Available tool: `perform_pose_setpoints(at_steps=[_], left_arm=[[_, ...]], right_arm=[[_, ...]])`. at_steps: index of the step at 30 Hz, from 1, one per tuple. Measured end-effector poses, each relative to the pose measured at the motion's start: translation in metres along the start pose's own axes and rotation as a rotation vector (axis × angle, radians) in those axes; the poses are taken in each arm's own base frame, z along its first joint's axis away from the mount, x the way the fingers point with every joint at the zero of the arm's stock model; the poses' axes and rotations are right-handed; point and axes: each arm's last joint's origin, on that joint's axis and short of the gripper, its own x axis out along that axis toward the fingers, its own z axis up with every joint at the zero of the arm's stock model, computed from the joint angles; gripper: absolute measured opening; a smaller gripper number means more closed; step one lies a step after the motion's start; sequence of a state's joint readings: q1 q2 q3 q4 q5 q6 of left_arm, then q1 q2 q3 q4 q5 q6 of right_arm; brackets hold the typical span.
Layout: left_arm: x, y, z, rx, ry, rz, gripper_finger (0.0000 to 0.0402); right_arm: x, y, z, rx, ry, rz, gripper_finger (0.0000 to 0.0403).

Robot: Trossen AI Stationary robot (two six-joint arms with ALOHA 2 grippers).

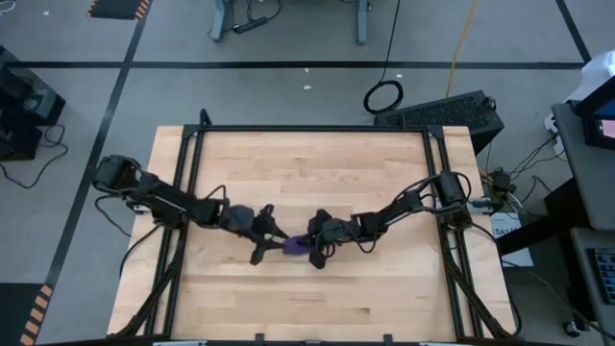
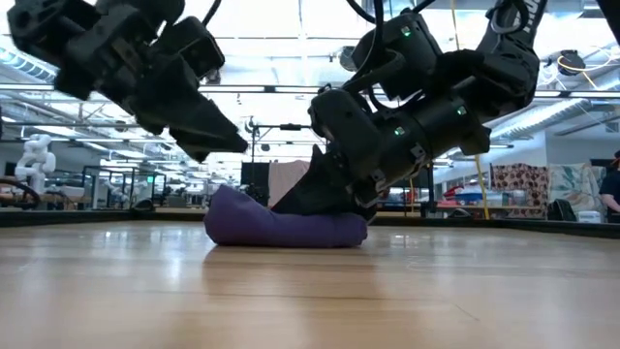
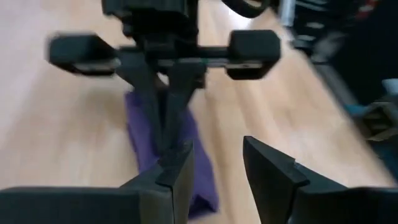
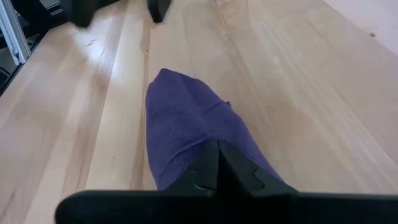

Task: Roll towel into tight, uniform cylinder
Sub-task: Roll the purple towel on the table

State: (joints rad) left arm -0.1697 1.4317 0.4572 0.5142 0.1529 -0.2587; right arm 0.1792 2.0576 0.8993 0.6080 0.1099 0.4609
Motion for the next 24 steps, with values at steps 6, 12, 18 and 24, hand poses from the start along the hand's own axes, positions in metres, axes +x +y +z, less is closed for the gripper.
perform_pose_setpoints(at_steps=[6,12,18,24], left_arm=[[0.016,-0.013,-0.020,0.063,0.019,0.157,0.0125],[0.029,-0.006,-0.039,0.052,0.084,0.246,0.0076],[0.035,0.001,-0.045,0.043,0.092,0.264,0.0028],[0.035,0.003,-0.046,0.043,0.105,0.249,0.0013]], right_arm=[[0.001,-0.007,0.003,0.012,0.000,0.000,0.0000],[0.002,-0.014,0.007,0.036,0.022,0.052,0.0000],[0.000,-0.013,0.011,0.033,0.028,0.123,0.0000],[-0.016,-0.006,0.032,-0.059,-0.023,0.169,0.0000]])
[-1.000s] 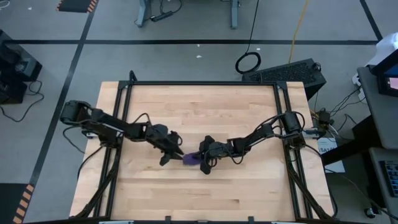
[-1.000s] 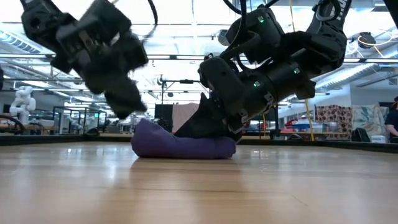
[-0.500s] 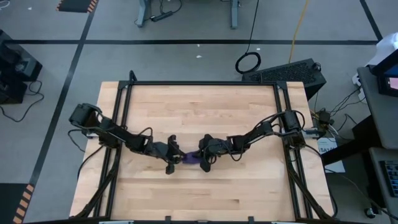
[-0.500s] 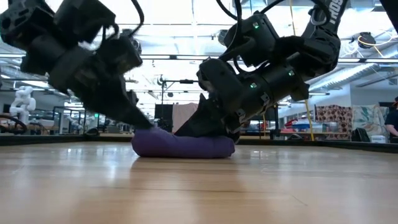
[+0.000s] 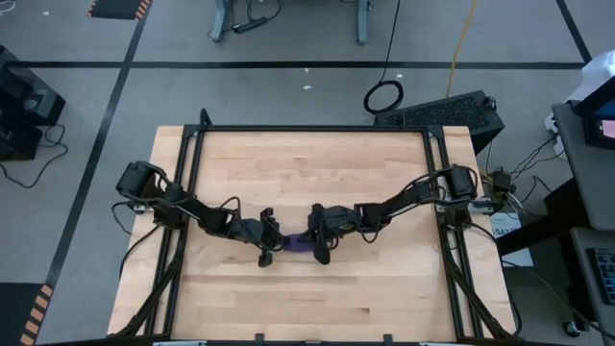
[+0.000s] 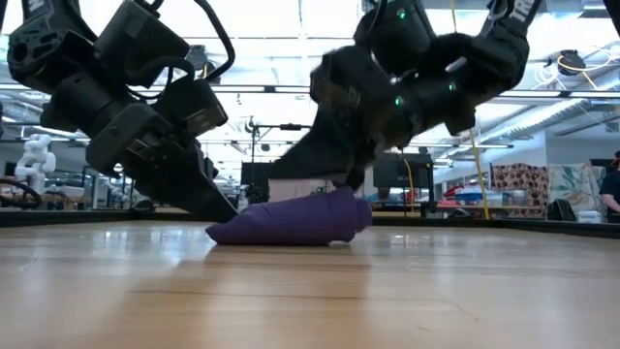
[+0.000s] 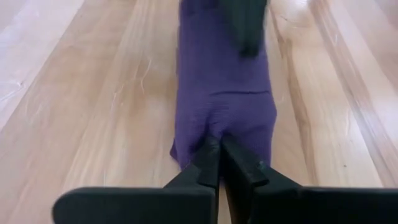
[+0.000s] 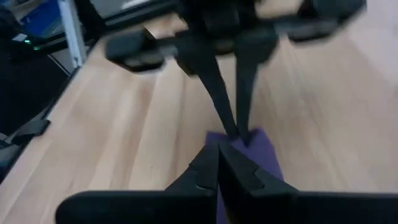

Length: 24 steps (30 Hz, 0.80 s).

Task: Roll towel into tight, uniform cylinder
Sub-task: Roll the purple towel on the table

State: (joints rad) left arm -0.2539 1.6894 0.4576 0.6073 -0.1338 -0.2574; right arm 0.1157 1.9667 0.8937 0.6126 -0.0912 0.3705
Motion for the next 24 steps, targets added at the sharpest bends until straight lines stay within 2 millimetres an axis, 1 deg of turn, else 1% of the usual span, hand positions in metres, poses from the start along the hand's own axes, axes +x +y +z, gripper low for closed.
perform_pose_setpoints(at_steps=[2,4,7,12,17,20,24], left_arm=[[0.000,0.000,0.000,0.001,0.003,-0.003,0.0013],[0.000,0.000,0.000,0.001,0.003,-0.005,0.0013],[0.000,0.000,0.000,0.000,0.002,-0.010,0.0013],[0.000,-0.001,0.002,0.001,-0.011,-0.033,0.0013],[0.000,0.003,0.003,-0.007,-0.007,-0.049,0.0014],[0.000,0.004,0.004,0.002,-0.004,-0.071,0.0014],[-0.006,0.005,0.011,0.002,-0.023,-0.120,0.0014]], right_arm=[[-0.003,0.002,0.006,-0.040,-0.024,0.008,0.0000],[-0.003,0.002,0.007,-0.041,-0.029,0.007,0.0000],[0.000,0.003,0.001,-0.032,-0.018,-0.003,0.0000],[0.007,-0.001,-0.015,-0.001,0.032,-0.086,0.0000],[0.012,-0.005,-0.021,0.039,0.035,-0.091,0.0000],[0.012,-0.004,-0.021,0.047,0.030,-0.088,0.0000],[0.009,-0.002,-0.015,0.037,0.016,-0.079,0.0000]])
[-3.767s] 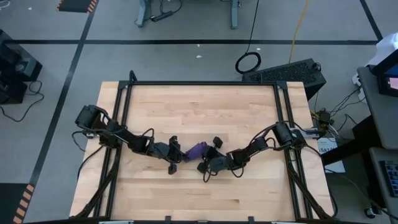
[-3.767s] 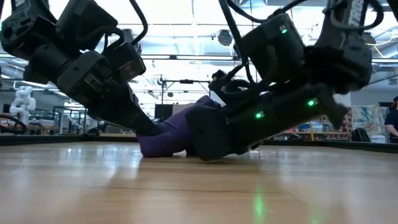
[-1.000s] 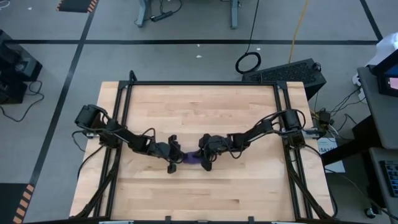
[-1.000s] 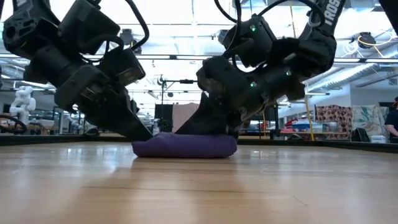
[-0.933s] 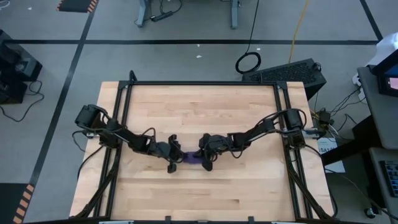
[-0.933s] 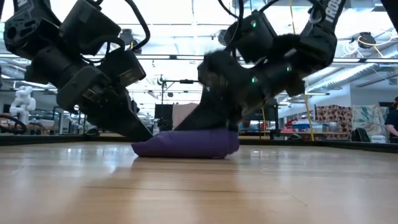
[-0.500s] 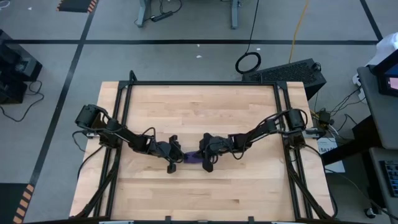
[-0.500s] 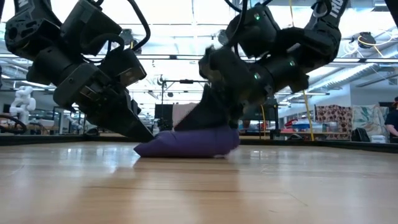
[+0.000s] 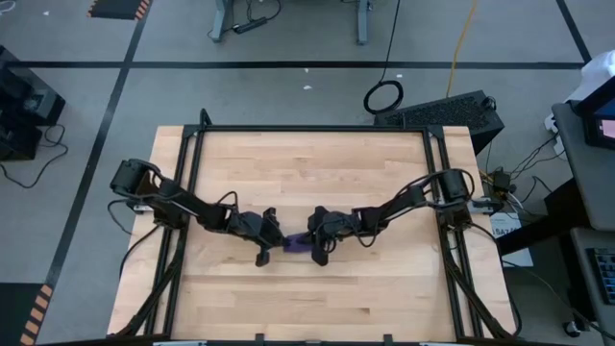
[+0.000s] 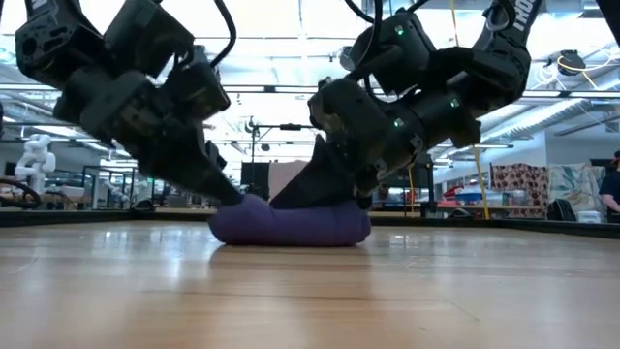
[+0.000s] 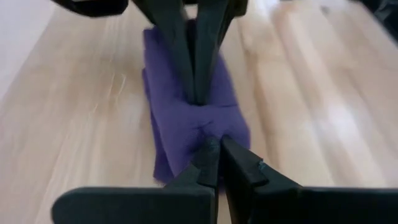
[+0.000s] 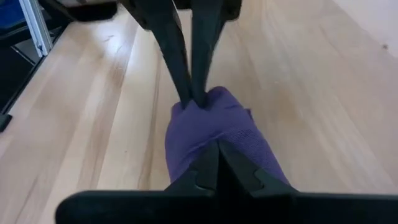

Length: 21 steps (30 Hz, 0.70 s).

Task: Roll towel into tight, uniform cylinder
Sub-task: Roll the purple towel on the table

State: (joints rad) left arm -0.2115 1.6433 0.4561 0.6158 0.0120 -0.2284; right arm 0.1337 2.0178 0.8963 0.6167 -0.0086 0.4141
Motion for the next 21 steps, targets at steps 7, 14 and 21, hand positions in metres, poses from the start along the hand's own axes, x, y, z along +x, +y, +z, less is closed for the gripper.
perform_pose_setpoints(at_steps=[7,14,21], left_arm=[[-0.012,-0.002,0.011,0.007,-0.027,-0.011,0.0020],[-0.017,0.000,0.009,-0.013,0.028,0.004,0.0106],[-0.019,-0.001,0.013,-0.029,0.001,-0.002,0.0193]], right_arm=[[-0.009,0.005,0.011,-0.034,-0.013,0.022,0.0000],[-0.010,0.005,0.012,-0.043,-0.001,0.022,0.0000],[-0.010,0.004,0.010,-0.040,0.025,0.011,0.0000]])
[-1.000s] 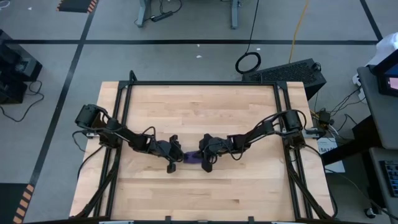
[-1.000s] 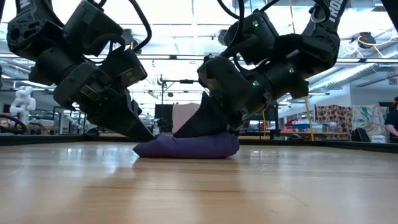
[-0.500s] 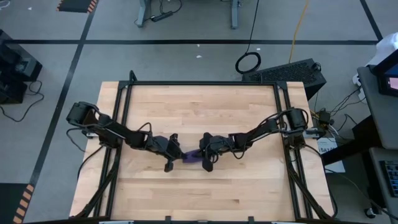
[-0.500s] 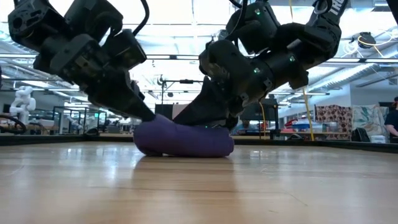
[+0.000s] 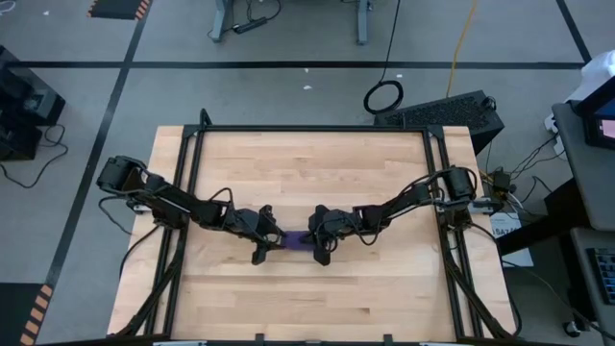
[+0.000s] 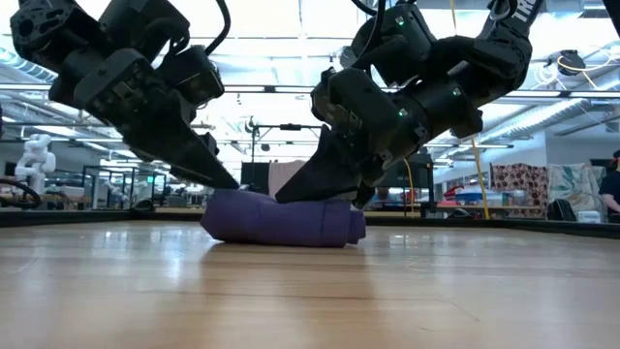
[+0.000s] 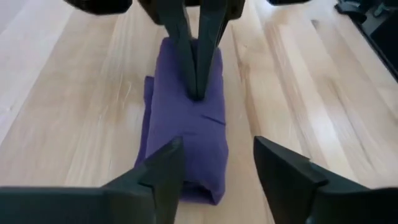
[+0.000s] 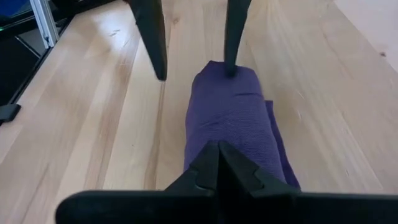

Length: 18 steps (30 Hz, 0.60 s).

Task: Roll towel into tight, uniform cylinder
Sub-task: Roll the purple towel on the table, then return to Home Position

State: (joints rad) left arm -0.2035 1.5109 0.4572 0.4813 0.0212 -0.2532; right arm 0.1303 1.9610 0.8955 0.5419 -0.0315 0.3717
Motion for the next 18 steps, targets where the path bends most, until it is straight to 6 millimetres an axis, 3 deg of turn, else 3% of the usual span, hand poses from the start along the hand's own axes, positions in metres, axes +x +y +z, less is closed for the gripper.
perform_pose_setpoints(at_steps=[10,18], left_arm=[[-0.020,-0.003,0.009,0.048,0.005,0.002,0.0230],[-0.046,-0.007,0.034,0.162,-0.185,0.056,0.0230]], right_arm=[[-0.005,0.003,0.006,-0.007,-0.008,0.023,0.0000],[-0.043,0.013,0.043,-0.126,-0.061,0.019,0.0000]])
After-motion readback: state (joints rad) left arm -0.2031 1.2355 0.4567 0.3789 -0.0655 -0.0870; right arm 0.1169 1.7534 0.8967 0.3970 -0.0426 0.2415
